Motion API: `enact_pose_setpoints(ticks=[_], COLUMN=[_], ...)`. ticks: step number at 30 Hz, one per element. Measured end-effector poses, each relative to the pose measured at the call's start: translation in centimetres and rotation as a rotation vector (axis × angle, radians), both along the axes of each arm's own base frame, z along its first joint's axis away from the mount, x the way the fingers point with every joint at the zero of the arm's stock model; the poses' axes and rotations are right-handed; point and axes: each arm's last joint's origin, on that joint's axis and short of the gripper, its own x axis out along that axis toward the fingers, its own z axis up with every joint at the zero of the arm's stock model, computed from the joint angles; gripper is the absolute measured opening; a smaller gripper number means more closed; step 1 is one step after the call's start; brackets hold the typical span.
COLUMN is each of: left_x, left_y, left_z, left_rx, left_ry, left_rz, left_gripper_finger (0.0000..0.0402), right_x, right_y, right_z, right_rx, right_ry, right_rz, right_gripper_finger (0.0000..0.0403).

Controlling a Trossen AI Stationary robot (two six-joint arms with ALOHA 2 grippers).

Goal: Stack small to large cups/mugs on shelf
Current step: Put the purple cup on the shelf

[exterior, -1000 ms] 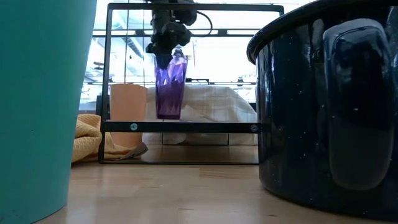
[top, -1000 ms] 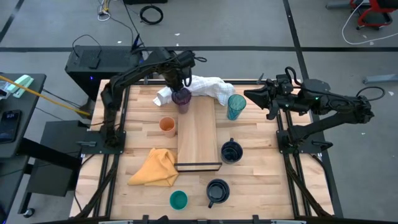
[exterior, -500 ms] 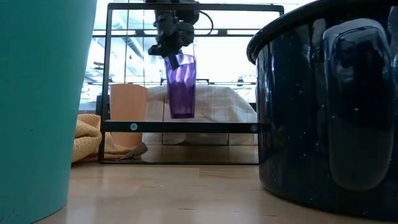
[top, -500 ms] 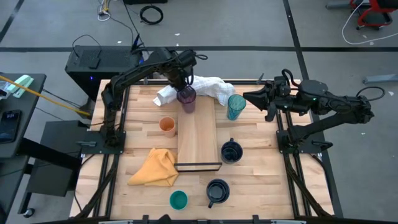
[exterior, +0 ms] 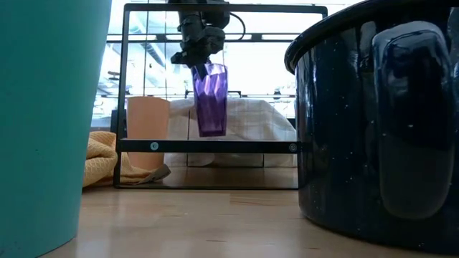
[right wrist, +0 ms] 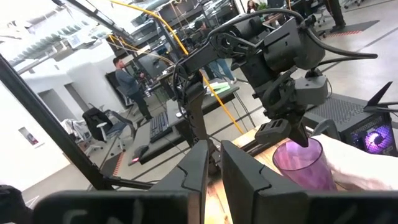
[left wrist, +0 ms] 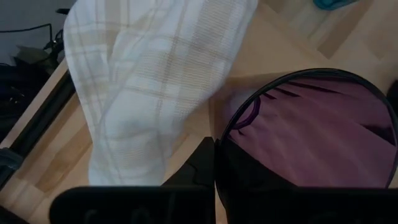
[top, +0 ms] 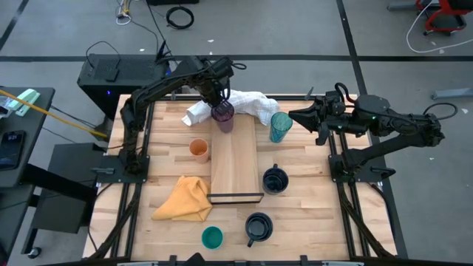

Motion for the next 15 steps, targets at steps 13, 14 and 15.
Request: enact_pose_setpoints(ticks=[13,14,15], left_x=[0.1,0.2,0.2], left_y=[0.3,0.3,0.4], left_z=[-2.9,-2.9,-2.9], left_rx=[-0.054,-0.049,-0.044], left_ry=[0.065,0.055,0.048], left_rz=[-0.011,-0.012,-0.013], left_gripper_finger=[0.0012,0.0012,0.0012], right_x=[0.0,0.0,0.0], right_y=[0.0,0.0,0.0], right_z=[0.0,0.0,0.0], right_rx=[0.000,0.000,0.000], right_ry=[0.000,0.000,0.000], right_rz=[0.002,0.002,0.002], right_gripper_finger=[0.0052,0.0052,0.0052])
